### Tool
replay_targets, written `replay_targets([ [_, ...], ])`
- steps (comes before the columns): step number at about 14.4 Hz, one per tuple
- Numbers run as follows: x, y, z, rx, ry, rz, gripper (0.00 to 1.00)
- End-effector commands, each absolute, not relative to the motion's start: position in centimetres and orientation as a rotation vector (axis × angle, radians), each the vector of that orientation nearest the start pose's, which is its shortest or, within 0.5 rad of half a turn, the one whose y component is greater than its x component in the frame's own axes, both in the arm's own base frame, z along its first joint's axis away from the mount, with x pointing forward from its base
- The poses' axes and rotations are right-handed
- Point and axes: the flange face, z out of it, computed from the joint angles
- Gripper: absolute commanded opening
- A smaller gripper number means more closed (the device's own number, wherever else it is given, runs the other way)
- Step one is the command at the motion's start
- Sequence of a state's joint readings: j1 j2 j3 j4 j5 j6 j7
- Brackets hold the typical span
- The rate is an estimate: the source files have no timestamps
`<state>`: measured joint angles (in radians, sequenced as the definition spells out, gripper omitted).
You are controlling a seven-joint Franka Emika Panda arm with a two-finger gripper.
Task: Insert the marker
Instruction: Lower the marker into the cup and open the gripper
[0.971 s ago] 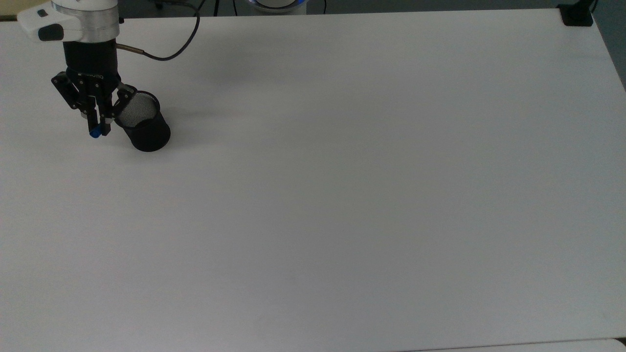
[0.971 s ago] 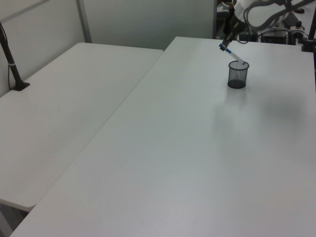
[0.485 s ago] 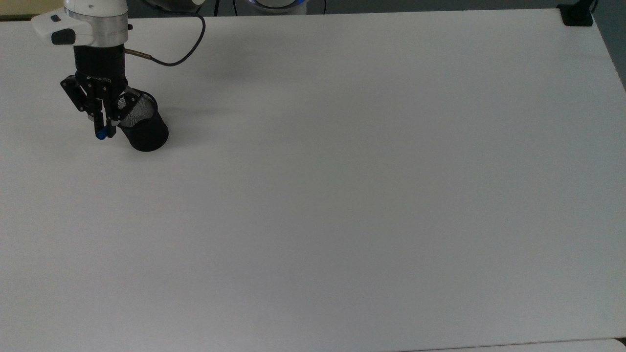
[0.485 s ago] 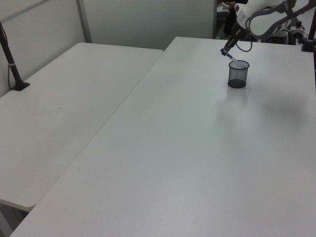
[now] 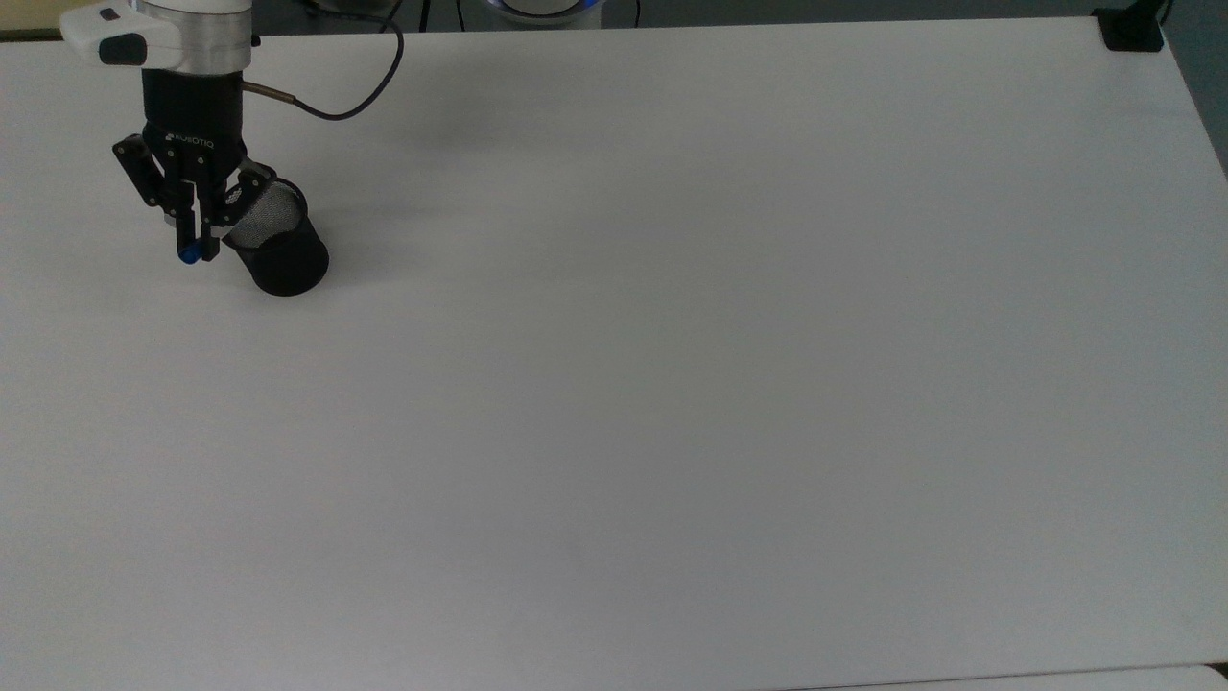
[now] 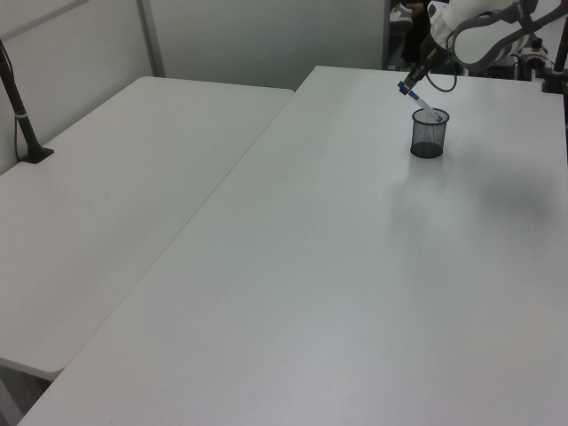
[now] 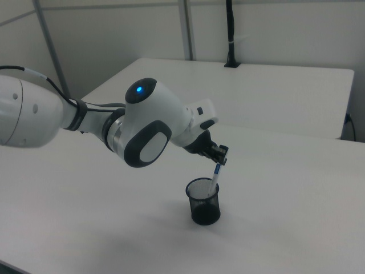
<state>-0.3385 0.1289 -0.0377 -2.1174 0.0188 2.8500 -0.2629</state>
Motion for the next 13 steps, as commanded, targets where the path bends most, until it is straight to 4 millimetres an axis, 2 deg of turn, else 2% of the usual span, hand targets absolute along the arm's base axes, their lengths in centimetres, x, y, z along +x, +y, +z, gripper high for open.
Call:
replay_targets([
  [1,54.58,-21.76,42.03,-3.167,0.230,-0.972,0.03],
  [3,54.57,-21.76,41.99,-3.168,0.230,-0.967,0.16],
  [4,54.56,-21.75,41.97,-3.168,0.230,-0.965,0.26],
  [6,54.60,-21.67,41.81,-3.170,0.225,-0.948,0.61],
  [8,54.71,-21.42,41.55,-3.171,0.217,-0.933,0.80],
  [9,54.69,-21.41,41.59,-3.172,0.217,-0.923,0.88],
  [13,54.75,-20.92,41.69,-3.177,0.207,-0.821,0.95],
])
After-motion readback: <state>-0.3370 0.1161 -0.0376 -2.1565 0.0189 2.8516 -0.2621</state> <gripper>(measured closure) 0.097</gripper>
